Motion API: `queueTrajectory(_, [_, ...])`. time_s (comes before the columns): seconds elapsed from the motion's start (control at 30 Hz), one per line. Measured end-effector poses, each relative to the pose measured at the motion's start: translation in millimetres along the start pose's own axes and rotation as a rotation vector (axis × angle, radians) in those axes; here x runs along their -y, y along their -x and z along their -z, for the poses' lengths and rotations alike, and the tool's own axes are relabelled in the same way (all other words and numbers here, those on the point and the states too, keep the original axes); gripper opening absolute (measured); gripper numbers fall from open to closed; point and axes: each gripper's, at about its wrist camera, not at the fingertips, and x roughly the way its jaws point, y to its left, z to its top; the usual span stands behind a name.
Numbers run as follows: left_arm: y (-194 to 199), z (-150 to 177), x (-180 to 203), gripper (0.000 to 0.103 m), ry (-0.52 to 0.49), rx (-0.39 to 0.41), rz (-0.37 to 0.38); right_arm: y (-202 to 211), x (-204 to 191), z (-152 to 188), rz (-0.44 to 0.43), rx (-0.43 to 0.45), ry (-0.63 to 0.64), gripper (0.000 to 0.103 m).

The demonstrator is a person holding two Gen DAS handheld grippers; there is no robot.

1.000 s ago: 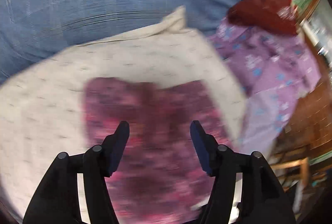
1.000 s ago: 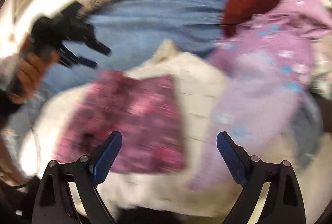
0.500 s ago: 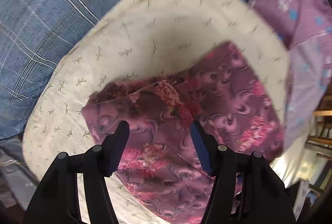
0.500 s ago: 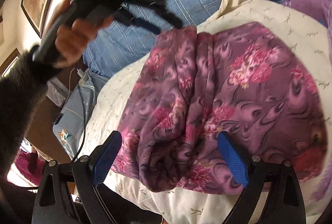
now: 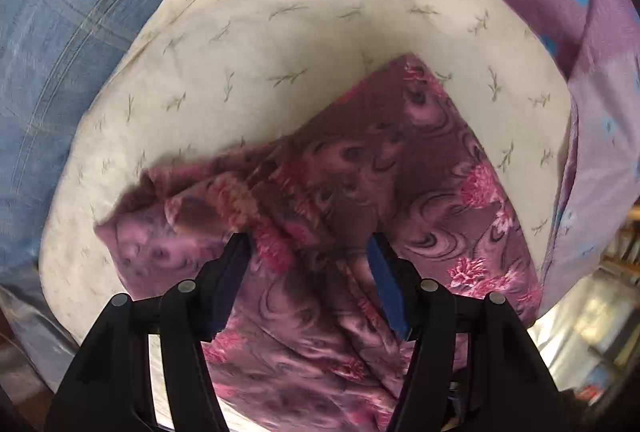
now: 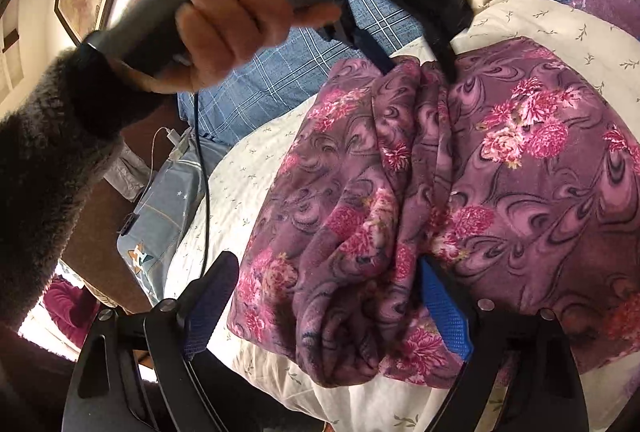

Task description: Fold small clothes

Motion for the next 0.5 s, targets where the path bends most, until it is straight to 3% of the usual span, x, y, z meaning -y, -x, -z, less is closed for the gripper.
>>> queueTrajectory(0.13, [-16, 4, 7, 0.061, 0.019, -0.034, -0.130, 2, 0, 0, -0.003, 0.004, -0.001, 0.088])
queueTrajectory(0.2, [-14, 8, 6, 0.061, 0.061, -0.031, -0.125, 3, 2, -1, -0.006, 0.005, 0.002, 0.082])
queueTrajectory(0.3, [-5, 20, -1, 0.060, 0.081, -0.015, -0.117, 5, 4, -2, -0.014, 0.000, 0.003, 0.064])
queueTrajectory(0.4, [-9, 33, -14, 0.061, 0.115, -0.019, -0.101, 7, 3, -4, -0.028, 0.008, 0.012, 0.062])
queueTrajectory(0.5, [-26, 38, -27, 0.053, 0.177, -0.037, -0.044, -2, 1, -5, -0.022, -0.014, 0.026, 0.062])
